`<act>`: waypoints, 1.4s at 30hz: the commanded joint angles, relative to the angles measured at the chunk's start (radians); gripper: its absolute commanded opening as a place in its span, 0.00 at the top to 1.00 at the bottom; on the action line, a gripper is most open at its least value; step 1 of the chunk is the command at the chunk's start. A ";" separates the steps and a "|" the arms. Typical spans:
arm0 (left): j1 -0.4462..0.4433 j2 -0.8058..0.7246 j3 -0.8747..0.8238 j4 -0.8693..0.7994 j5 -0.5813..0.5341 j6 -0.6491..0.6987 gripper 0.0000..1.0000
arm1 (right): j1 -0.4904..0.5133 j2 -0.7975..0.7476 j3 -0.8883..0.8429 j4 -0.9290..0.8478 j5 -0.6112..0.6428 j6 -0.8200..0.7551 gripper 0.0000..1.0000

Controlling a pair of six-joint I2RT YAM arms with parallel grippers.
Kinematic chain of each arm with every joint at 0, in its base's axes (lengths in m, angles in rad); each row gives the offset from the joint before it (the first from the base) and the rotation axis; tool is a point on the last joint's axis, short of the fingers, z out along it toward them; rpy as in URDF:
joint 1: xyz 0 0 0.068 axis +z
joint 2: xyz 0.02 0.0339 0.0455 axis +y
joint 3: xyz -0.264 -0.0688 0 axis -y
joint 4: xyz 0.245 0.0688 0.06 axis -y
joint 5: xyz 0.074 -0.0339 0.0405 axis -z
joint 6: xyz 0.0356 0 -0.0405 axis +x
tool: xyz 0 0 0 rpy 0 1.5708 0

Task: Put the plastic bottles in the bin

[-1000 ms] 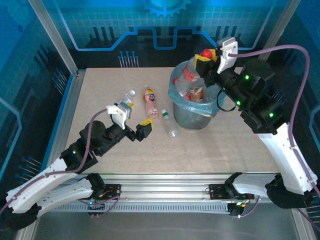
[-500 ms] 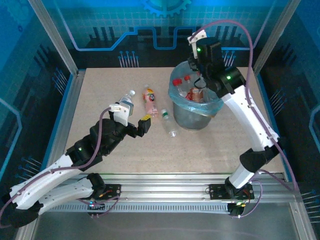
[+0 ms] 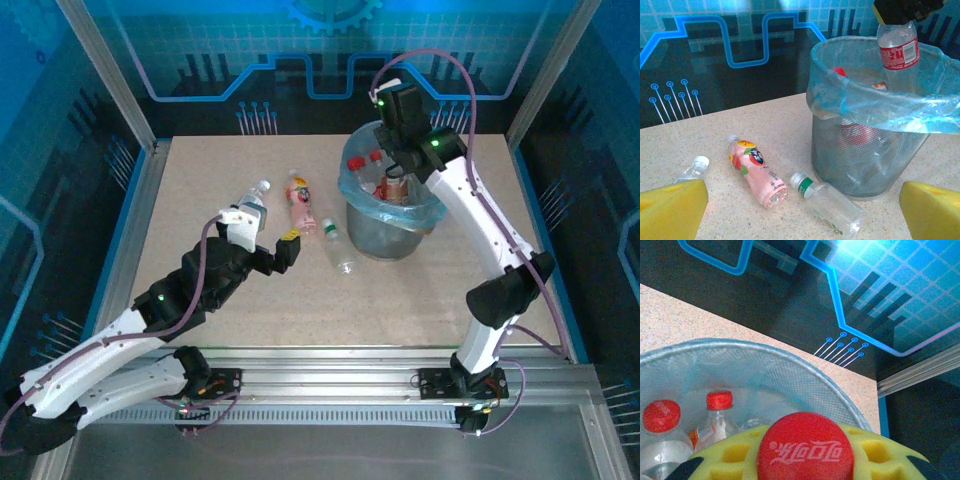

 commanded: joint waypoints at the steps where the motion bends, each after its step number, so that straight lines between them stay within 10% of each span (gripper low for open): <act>1: -0.003 -0.004 0.003 -0.010 -0.027 -0.026 0.01 | -0.020 0.058 -0.017 -0.051 -0.019 0.016 0.89; 7: -0.004 -0.013 0.000 -0.014 -0.037 -0.025 0.01 | -0.020 0.128 -0.015 -0.072 -0.042 0.013 0.86; 10: -0.003 -0.013 0.000 -0.014 -0.039 -0.025 0.01 | -0.018 0.148 0.012 -0.101 -0.091 0.030 0.65; 24: -0.002 0.009 0.003 -0.001 -0.044 -0.022 0.01 | 0.002 0.023 0.073 -0.072 -0.335 0.101 0.32; 42: -0.002 0.000 -0.008 0.001 -0.044 -0.037 0.01 | -0.098 -0.092 -0.263 -0.016 -0.311 0.178 0.45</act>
